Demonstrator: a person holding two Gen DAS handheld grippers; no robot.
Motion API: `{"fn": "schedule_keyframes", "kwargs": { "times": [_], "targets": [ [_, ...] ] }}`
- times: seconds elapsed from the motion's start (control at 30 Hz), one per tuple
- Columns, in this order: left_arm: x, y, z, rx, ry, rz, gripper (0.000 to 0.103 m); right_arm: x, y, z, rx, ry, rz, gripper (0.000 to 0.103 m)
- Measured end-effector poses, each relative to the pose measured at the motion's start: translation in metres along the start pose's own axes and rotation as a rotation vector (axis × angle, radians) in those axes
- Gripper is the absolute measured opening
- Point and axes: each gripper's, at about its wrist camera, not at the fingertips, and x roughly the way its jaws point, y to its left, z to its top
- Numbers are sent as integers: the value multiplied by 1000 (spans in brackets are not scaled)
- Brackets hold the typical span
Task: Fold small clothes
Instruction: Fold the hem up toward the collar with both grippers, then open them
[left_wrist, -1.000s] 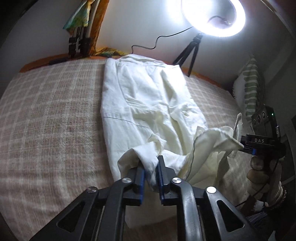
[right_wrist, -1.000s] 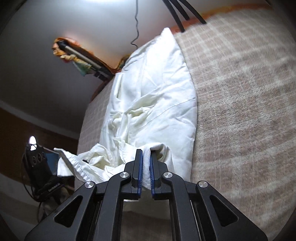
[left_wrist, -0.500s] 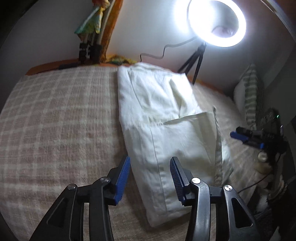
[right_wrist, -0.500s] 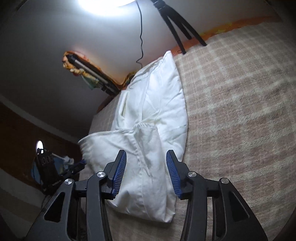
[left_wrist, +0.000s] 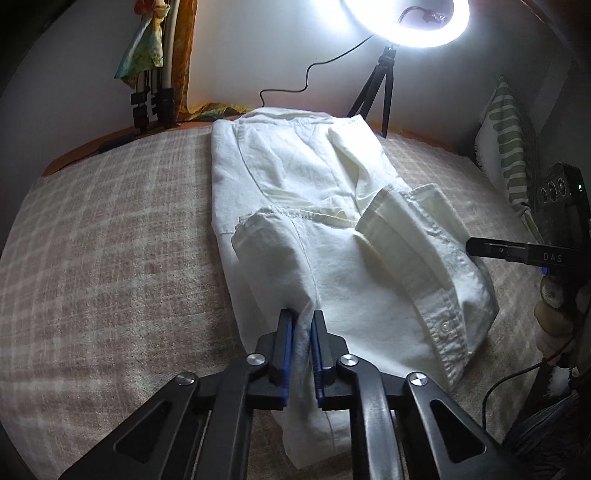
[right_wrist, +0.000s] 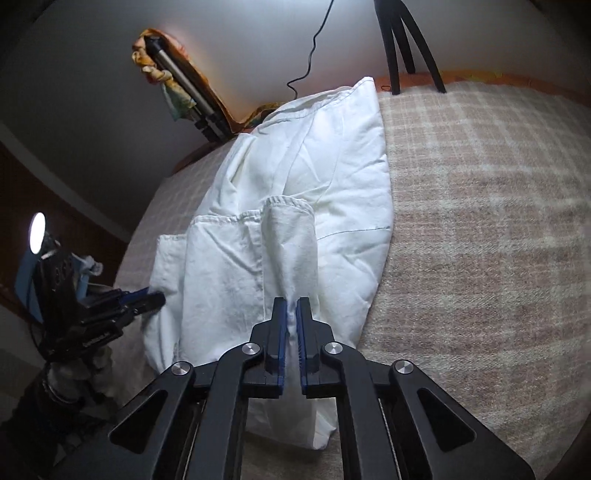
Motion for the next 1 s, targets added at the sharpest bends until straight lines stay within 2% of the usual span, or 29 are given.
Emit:
{"fn": "schedule_keyframes", "kwargs": {
  "times": [0.07,0.13,0.3,0.43,0.47,0.5,0.57,0.67,0.73,0.8,0.9,0.93,0.97,1.0],
  "targets": [
    [-9,-3,1,11,-30,-3,4,-8,4,-2,-21,-18,-15,1],
    [-13,-3,2,17,-51,0,4,-16,6,-3,-46,-35,-76,1],
    [10,8,2,2,-3,44,4,-12,-16,-3,9,-26,-206,0],
    [15,7,-2,34,-1,69,11,-10,-18,-2,8,-28,-225,0],
    [13,6,-1,40,-4,70,12,-13,-16,-1,-2,-39,-220,0],
    [11,4,-1,43,-10,75,19,-16,-14,0,-8,-45,-217,3],
    [8,4,-1,43,-23,80,25,-18,-9,2,-16,-60,-213,6],
    [7,4,-2,40,-26,78,28,-17,-5,2,-15,-69,-163,18],
    [7,4,-2,36,-24,79,28,-14,-3,1,-12,-67,-129,30],
    [8,4,-2,34,-21,75,27,-10,-3,1,5,-65,-92,32],
    [12,2,-3,45,-16,79,23,0,1,0,5,-47,-67,32],
    [12,2,-2,43,-15,77,18,5,4,0,-4,-38,-64,28],
    [13,1,-2,44,-15,74,14,7,6,-1,-11,-38,-59,21],
    [12,1,-1,46,-16,72,12,10,8,-2,-21,-37,-61,7]
  ]
}}
